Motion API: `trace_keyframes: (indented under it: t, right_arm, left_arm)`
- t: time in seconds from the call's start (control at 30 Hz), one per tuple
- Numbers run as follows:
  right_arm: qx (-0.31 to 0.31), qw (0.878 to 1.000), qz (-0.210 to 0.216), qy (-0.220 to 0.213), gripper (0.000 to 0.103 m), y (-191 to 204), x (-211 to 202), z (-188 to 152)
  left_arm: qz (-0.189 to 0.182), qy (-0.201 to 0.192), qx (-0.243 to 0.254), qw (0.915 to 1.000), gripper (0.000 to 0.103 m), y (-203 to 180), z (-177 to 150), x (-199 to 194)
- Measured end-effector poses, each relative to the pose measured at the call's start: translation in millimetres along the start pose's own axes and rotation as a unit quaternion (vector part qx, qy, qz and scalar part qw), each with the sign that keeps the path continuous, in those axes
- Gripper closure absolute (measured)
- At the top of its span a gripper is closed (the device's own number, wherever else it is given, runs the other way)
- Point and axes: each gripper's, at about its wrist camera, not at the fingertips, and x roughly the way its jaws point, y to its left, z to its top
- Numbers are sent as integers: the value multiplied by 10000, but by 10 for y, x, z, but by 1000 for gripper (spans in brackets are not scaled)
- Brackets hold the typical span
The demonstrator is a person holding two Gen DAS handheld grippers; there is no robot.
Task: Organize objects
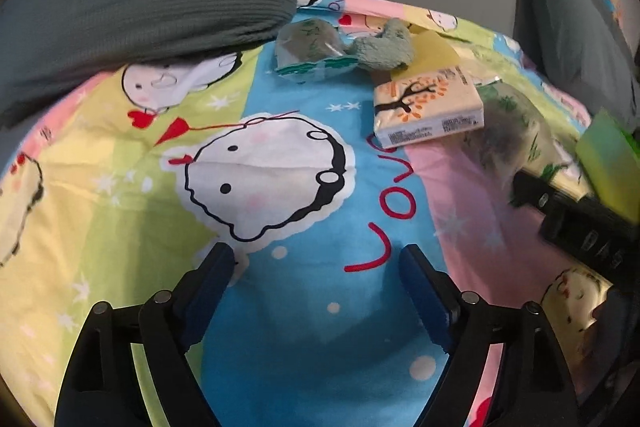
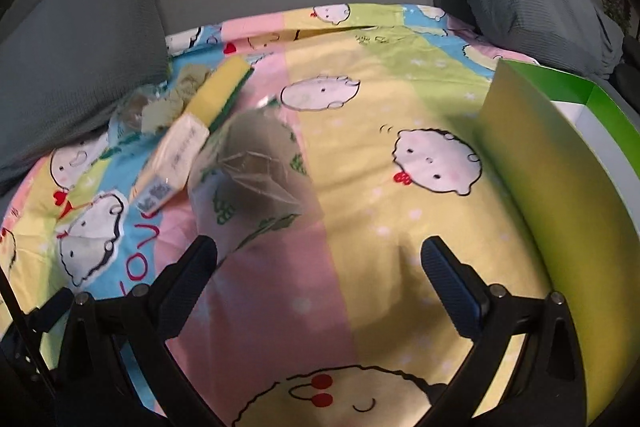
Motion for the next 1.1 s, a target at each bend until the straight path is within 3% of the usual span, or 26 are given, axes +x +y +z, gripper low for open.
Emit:
trace_keyframes:
  t: [0.23,0.5,1.1]
  right_arm:
    - [-187,9993,90,323,1,102,152,-39]
    - [-452,9980,-200,391,1,197,195,-61]
    - [-487,9978,-228,396,1,182,199,-57]
  left_arm:
    - [49,0,171,9998,17,-20,-14,1]
    - [45,-2,178,9998,17,-34,-18,-1]
    - [-27,32,261,9997,9,-50,-25,22]
